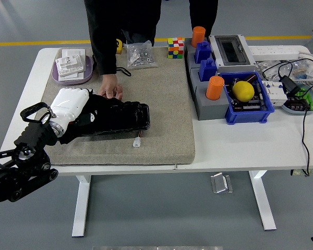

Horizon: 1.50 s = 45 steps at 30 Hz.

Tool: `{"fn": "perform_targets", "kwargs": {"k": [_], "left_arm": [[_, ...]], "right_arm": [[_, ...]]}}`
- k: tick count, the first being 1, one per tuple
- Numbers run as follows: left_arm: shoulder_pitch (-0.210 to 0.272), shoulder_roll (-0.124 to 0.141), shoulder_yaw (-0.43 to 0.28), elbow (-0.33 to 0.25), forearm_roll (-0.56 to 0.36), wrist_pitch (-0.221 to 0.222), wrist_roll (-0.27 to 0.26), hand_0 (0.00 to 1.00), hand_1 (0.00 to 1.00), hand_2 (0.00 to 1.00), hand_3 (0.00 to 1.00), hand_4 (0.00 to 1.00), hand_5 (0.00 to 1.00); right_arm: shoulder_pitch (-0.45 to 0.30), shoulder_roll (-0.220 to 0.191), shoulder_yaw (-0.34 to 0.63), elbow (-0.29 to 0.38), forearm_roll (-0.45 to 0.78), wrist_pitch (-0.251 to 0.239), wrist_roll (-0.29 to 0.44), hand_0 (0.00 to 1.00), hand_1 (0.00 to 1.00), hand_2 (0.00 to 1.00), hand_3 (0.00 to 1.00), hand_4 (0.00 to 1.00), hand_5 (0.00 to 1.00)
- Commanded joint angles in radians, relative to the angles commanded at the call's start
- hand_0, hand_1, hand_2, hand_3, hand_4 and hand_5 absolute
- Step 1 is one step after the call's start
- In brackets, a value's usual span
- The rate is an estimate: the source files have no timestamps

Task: Pick the rag up,wipe the panel,place it on the desk

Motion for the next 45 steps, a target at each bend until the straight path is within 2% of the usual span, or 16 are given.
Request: {"fn": "perform_targets", "kwargs": {"k": [8, 34, 39, 45], "left_arm": [[0.028, 0.028, -0.028, 0.007, 0.004, 0.001, -0.003, 0.211, 0.09, 0.523, 0.468, 0.135, 0.002], [0.103, 0.087, -0.132, 0.013, 0.02, 0.006, -0.012, 0.212, 0.09, 0.523, 0.467, 0.133, 0.002], [0.107, 0.084, -0.148, 0.033, 0.011, 0.014, -0.023, 0.212, 0.091, 0.523, 0.467, 0.132, 0.002], [0.115, 0.066, -0.161, 0.101, -0.019, 0.039, -0.061, 0.214, 0.09, 0.522, 0.466, 0.132, 0.002]], "right_arm": [[0.0, 0.001, 0.007, 0.0, -0.002, -0.001, 0.0, 0.768, 0.6, 0.706, 0.64, 0.998, 0.579], [0.002, 0.009, 0.017, 0.0, -0.004, -0.003, 0.0, 0.768, 0.6, 0.706, 0.641, 0.998, 0.581], [0.006, 0.011, 0.019, 0.0, -0.006, -0.005, 0.0, 0.768, 0.6, 0.706, 0.64, 0.998, 0.582], [0.006, 0.014, 0.021, 0.003, -0.006, -0.006, -0.002, 0.768, 0.599, 0.706, 0.64, 0.998, 0.581]]}}
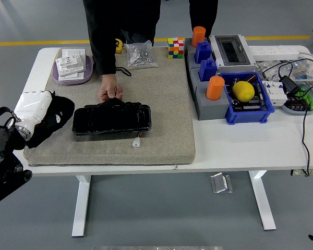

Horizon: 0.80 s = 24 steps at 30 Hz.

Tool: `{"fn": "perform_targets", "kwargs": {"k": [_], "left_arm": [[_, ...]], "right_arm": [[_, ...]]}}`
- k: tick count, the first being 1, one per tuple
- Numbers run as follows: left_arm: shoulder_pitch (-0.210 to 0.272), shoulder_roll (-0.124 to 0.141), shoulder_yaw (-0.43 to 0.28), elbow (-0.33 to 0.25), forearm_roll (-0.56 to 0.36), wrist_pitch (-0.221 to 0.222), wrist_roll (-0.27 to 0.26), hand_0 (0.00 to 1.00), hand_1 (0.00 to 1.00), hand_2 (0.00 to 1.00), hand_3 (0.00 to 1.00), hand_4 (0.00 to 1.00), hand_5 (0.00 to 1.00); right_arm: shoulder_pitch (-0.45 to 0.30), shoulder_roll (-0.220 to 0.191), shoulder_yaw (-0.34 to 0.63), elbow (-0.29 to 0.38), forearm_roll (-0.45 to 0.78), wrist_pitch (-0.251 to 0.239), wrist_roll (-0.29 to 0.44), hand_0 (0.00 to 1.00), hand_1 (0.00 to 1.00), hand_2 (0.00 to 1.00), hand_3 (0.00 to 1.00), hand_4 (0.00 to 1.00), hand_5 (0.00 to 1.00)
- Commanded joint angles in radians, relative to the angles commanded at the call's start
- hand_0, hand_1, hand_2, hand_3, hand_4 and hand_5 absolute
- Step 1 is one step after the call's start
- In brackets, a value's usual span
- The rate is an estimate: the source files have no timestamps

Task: Pick the rag up,wipe the panel,place it on the desk

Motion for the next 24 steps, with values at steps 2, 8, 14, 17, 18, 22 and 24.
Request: {"fn": "perform_targets", "kwargs": {"k": [2, 8, 14, 17, 18, 22, 24], "left_arm": [[0.003, -0.003, 0.004, 0.019, -0.015, 0.008, -0.014, 0.214, 0.09, 0.522, 0.466, 0.132, 0.002], [0.011, -0.017, 0.014, 0.085, -0.06, 0.03, -0.052, 0.22, 0.095, 0.522, 0.467, 0.134, 0.002], [0.015, -0.025, 0.011, 0.098, -0.076, 0.038, -0.066, 0.222, 0.099, 0.526, 0.473, 0.143, 0.002], [0.017, -0.027, 0.007, 0.104, -0.099, 0.043, -0.088, 0.296, 0.242, 0.557, 0.512, 0.359, 0.002], [0.018, -0.027, 0.008, 0.106, -0.111, 0.041, -0.094, 0.296, 0.242, 0.557, 0.512, 0.359, 0.002], [0.024, -0.027, 0.009, 0.111, -0.155, 0.034, -0.119, 0.296, 0.242, 0.557, 0.512, 0.359, 0.002], [0.027, -0.028, 0.009, 0.111, -0.169, 0.032, -0.126, 0.386, 0.468, 0.646, 0.56, 0.61, 0.125]], "right_arm": [[-0.001, 0.0, 0.002, 0.0, -0.001, 0.0, -0.002, 0.768, 0.599, 0.706, 0.64, 0.998, 0.581], [-0.002, -0.001, 0.007, 0.0, -0.003, 0.0, -0.005, 0.768, 0.599, 0.706, 0.64, 0.998, 0.58], [0.0, 0.001, 0.009, 0.002, -0.004, -0.001, -0.006, 0.768, 0.599, 0.705, 0.641, 0.998, 0.581], [0.0, 0.003, 0.01, 0.002, -0.005, -0.002, -0.006, 0.769, 0.599, 0.705, 0.64, 0.998, 0.58], [0.0, 0.003, 0.01, 0.002, -0.006, -0.002, -0.006, 0.769, 0.599, 0.705, 0.64, 0.998, 0.58], [-0.002, 0.003, 0.009, 0.001, -0.006, -0.003, -0.007, 0.769, 0.599, 0.705, 0.64, 0.998, 0.58], [-0.004, 0.003, 0.012, 0.001, -0.007, -0.003, -0.007, 0.769, 0.599, 0.705, 0.64, 0.998, 0.581]]}}
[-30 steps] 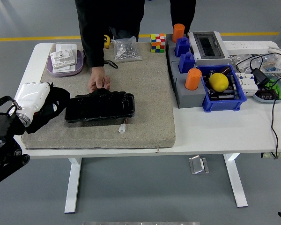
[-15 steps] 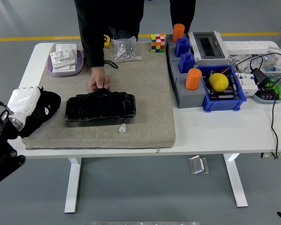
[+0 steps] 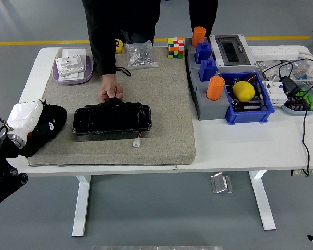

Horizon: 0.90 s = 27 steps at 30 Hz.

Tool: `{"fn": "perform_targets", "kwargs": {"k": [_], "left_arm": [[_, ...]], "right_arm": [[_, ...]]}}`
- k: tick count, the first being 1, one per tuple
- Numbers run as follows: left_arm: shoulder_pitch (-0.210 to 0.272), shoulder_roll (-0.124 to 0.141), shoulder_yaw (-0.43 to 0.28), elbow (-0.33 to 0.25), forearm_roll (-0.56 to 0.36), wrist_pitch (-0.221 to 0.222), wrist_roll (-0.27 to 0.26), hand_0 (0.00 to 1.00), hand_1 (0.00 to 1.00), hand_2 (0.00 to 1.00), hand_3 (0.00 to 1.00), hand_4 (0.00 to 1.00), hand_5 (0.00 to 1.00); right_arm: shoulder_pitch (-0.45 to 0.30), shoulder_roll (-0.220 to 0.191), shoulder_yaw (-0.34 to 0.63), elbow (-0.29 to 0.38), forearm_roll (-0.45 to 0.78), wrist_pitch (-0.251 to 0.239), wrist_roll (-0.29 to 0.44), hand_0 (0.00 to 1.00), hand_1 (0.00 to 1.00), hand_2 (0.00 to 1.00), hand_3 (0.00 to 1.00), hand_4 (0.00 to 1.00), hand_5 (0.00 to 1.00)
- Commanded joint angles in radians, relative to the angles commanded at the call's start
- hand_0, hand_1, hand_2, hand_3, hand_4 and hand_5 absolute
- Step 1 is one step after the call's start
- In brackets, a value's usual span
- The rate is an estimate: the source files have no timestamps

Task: Pick the rag up,wipe the panel,place it on the desk

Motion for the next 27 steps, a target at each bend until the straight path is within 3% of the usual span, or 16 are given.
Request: {"fn": "perform_targets", "kwargs": {"k": [4, 5, 10, 11, 16, 17, 27], "left_arm": [[0.004, -0.002, -0.001, 0.001, -0.022, -0.004, -0.011, 0.386, 0.468, 0.646, 0.56, 0.61, 0.125], [0.005, -0.002, -0.002, 0.0, -0.025, -0.004, -0.013, 0.414, 0.516, 0.695, 0.596, 0.698, 0.178], [0.008, 0.0, -0.007, -0.01, -0.026, -0.01, -0.012, 0.414, 0.516, 0.695, 0.596, 0.698, 0.178], [0.009, 0.0, -0.009, -0.011, -0.028, -0.011, -0.013, 0.436, 0.594, 0.75, 0.766, 0.904, 0.389], [0.009, 0.001, -0.015, -0.015, -0.03, -0.013, -0.015, 0.436, 0.594, 0.75, 0.766, 0.904, 0.389], [0.009, 0.002, -0.016, -0.016, -0.03, -0.015, -0.014, 0.441, 0.607, 0.761, 0.775, 0.972, 0.458], [0.006, 0.008, -0.029, -0.036, -0.031, -0.018, -0.017, 0.447, 0.623, 0.77, 0.792, 0.998, 0.508]], "right_arm": [[0.0, 0.002, -0.001, -0.002, -0.002, 0.0, 0.0, 0.769, 0.599, 0.705, 0.64, 0.998, 0.581], [-0.001, 0.002, -0.002, -0.002, -0.001, 0.0, 0.0, 0.769, 0.599, 0.705, 0.639, 0.998, 0.581], [-0.002, 0.001, -0.006, -0.003, 0.0, 0.0, 0.0, 0.769, 0.599, 0.705, 0.639, 0.998, 0.581], [-0.002, 0.001, -0.006, -0.003, 0.001, 0.0, 0.0, 0.769, 0.599, 0.705, 0.639, 0.998, 0.581], [-0.003, 0.001, -0.007, -0.003, 0.0, 0.0, 0.0, 0.769, 0.599, 0.705, 0.639, 0.998, 0.581], [-0.004, 0.001, -0.007, -0.002, 0.0, 0.0, 0.001, 0.77, 0.6, 0.705, 0.639, 0.998, 0.581], [-0.006, 0.0, -0.008, -0.003, -0.002, 0.002, 0.0, 0.768, 0.599, 0.705, 0.638, 0.998, 0.579]]}}
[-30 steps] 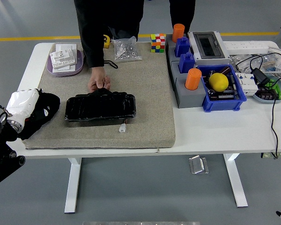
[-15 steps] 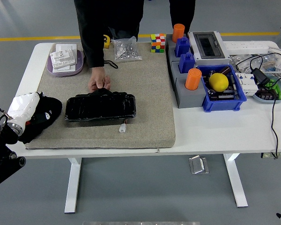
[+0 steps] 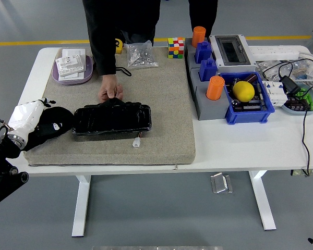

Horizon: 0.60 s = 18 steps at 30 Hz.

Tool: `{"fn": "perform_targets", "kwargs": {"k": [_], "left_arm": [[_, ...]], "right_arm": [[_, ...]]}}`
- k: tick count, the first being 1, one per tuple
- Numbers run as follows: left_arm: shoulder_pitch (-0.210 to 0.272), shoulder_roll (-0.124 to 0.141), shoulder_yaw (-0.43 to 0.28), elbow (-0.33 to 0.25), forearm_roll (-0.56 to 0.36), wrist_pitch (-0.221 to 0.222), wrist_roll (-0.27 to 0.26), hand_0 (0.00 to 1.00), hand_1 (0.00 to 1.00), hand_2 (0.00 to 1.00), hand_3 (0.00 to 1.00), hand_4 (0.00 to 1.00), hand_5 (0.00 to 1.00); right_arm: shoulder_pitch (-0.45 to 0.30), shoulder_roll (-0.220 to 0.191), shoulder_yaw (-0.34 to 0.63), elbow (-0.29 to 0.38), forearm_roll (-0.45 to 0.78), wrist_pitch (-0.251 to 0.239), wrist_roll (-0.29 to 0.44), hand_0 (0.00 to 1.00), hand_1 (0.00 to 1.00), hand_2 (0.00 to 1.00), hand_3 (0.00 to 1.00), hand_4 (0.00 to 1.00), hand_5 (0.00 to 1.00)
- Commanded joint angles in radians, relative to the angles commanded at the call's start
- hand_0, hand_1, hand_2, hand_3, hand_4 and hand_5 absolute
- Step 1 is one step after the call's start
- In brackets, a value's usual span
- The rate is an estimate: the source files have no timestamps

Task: Pick the rag up,wipe the panel,place it on the desk

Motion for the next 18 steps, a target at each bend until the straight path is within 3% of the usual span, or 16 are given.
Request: {"fn": "perform_targets", "kwargs": {"k": [8, 18], "left_arm": [[-0.005, 0.007, -0.012, -0.022, -0.001, -0.004, 0.001, 0.452, 0.634, 0.779, 0.804, 0.998, 0.57], [-0.015, 0.029, -0.023, -0.025, -0.002, -0.015, 0.007, 0.452, 0.641, 0.781, 0.81, 0.998, 0.569]], "right_arm": [[0.001, 0.0, 0.001, -0.001, 0.0, -0.001, 0.0, 0.769, 0.598, 0.705, 0.636, 0.998, 0.578], [0.001, 0.002, 0.006, -0.002, -0.001, -0.002, 0.002, 0.769, 0.598, 0.705, 0.635, 0.998, 0.579]]}}
